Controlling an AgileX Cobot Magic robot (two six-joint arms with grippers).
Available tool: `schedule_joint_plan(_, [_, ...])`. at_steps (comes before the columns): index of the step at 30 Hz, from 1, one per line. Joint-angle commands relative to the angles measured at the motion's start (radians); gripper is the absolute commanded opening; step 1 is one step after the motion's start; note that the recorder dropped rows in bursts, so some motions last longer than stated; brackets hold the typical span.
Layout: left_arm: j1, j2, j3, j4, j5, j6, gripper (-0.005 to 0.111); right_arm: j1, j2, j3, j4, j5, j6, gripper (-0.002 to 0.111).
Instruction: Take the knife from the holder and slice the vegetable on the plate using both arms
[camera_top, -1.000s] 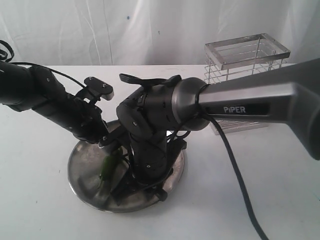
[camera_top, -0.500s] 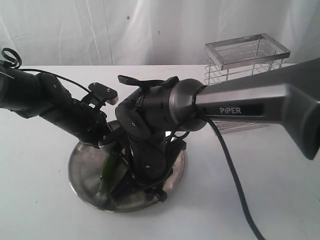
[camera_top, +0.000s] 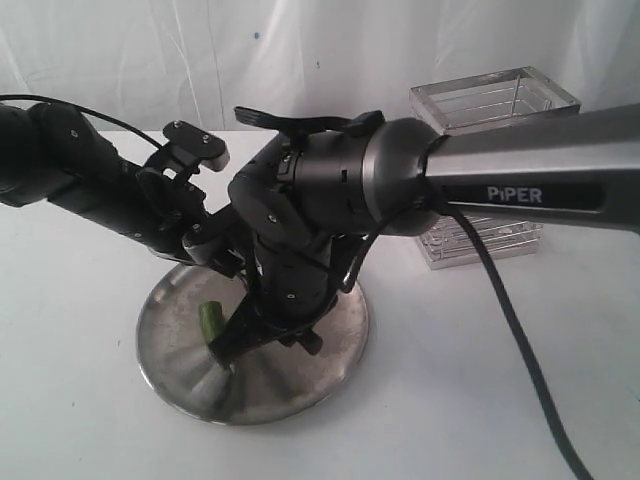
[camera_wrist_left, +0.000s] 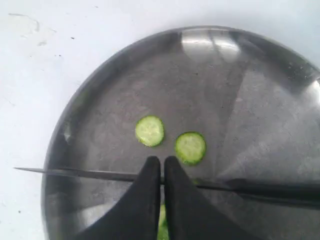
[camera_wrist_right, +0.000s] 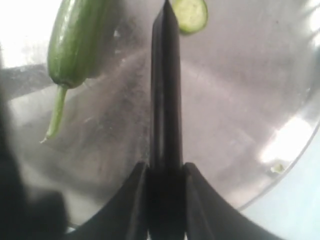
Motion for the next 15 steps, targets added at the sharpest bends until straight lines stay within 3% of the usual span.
schedule_joint_plan(1, [0.011,-0.076,-0.003,-0.036,0.032,-0.02,0.024,-0.018,0.018,0.004,-0.021,0.043,0.014,0.0])
schedule_joint_plan(4, [0.049,-0.106,-0.003,-0.017,0.032,-0.064,0.033,-0.045,0.022,0.004,-0.014,0.043,0.029,0.0])
schedule_joint_plan(10, [0.143,-0.138,-0.003,0.009,0.058,-0.145,0.033,-0.081,0.022,0.035,-0.008,0.048,0.029,0.0])
schedule_joint_plan(15, [0.163,-0.138,0.032,0.009,0.036,-0.153,0.033,-0.086,0.022,0.052,0.033,-0.05,0.029,0.0])
